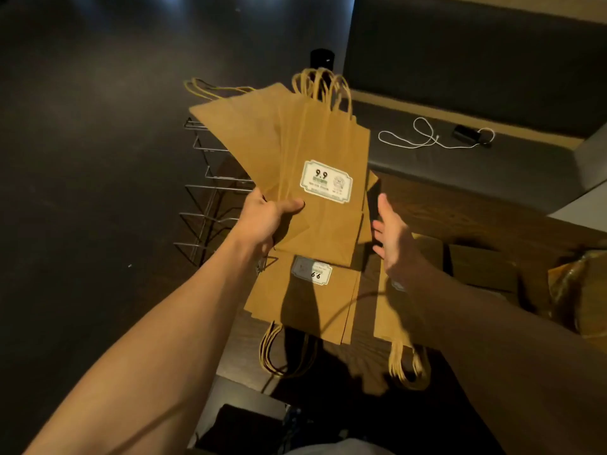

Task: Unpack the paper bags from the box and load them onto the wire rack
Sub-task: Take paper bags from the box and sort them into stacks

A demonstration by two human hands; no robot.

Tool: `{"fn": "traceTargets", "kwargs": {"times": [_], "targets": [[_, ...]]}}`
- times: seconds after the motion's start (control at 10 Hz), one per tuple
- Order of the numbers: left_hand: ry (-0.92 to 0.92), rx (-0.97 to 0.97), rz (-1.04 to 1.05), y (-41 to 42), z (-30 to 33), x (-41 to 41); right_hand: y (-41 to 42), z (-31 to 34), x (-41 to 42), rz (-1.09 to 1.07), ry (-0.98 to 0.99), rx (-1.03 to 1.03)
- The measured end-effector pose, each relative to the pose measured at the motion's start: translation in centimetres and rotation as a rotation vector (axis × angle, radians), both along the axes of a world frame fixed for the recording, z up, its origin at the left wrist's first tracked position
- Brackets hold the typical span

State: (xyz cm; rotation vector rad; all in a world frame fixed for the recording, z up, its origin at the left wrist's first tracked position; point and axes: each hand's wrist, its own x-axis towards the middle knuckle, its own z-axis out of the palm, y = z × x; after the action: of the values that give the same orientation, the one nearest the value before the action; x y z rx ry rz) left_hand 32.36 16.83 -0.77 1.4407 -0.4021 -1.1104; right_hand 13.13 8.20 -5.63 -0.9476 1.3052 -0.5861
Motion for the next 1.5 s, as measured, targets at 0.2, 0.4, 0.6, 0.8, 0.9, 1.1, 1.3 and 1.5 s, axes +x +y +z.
{"fn": "traceTargets", "kwargs": {"times": [0.2, 0.4, 0.6, 0.8, 0.9, 1.1, 1.3, 1.5], "targets": [[-0.055, 0.100, -0.370, -0.5, -0.7, -2.8, -1.3, -1.4, -4.8, 0.028, -0.120, -0.054], [0.171, 0.115, -0.276, -1.5, -2.0, -4.6, 0.2, 0.1, -6.6, 0.069, -0.071, 0.130], [0.186, 0.127, -0.138, -2.0, -3.2, -6.9, 0.7, 1.2, -10.4, -0.168, -0.046, 0.108], [0.149, 0.213, -0.207, -2.3, -3.2, -9.8, 0.6, 0.9, -11.5, -0.151, -0.113, 0.193], [0.182, 0.177, -0.219, -2.6, -3.1, -10.7, 0.7, 0.5, -11.9, -0.173, -0.126, 0.148], [0.185, 0.115, -0.157, -2.5, -3.3, -10.8, 0.5, 0.7, -13.0, -0.185, -0.177, 0.054], [0.183, 0.151, -0.081, -2.2, -3.4, -9.9, -0.1, 1.5, -13.8, -0.145, -0.115, 0.132], [0.244, 0.134, -0.135, -2.2, -2.6, -11.0, 0.8, 1.8, -12.3, -0.101, -0.233, 0.247]]}}
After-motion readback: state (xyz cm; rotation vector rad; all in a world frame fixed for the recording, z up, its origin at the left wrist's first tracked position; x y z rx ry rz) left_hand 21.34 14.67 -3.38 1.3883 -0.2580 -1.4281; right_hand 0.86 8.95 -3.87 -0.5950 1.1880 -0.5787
